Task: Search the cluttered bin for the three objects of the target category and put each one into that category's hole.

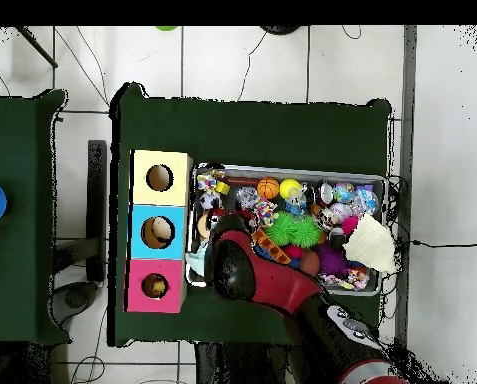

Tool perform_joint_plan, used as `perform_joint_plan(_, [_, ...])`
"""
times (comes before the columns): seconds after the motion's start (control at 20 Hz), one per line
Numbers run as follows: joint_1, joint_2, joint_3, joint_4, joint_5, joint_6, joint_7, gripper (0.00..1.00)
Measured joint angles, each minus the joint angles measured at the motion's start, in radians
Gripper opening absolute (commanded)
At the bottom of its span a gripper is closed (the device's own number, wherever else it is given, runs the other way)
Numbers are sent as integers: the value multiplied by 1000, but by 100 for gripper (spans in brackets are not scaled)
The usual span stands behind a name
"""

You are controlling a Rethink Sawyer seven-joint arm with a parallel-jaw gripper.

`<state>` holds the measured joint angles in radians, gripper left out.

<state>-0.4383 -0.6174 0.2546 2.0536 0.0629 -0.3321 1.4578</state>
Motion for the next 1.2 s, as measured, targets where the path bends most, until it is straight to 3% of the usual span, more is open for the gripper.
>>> perform_joint_plan(0.6, [60, 0, -25, -86, 129, 27, 0, 100])
perform_joint_plan(1.2, [59, 28, -27, -186, 155, 71, 0, 100])
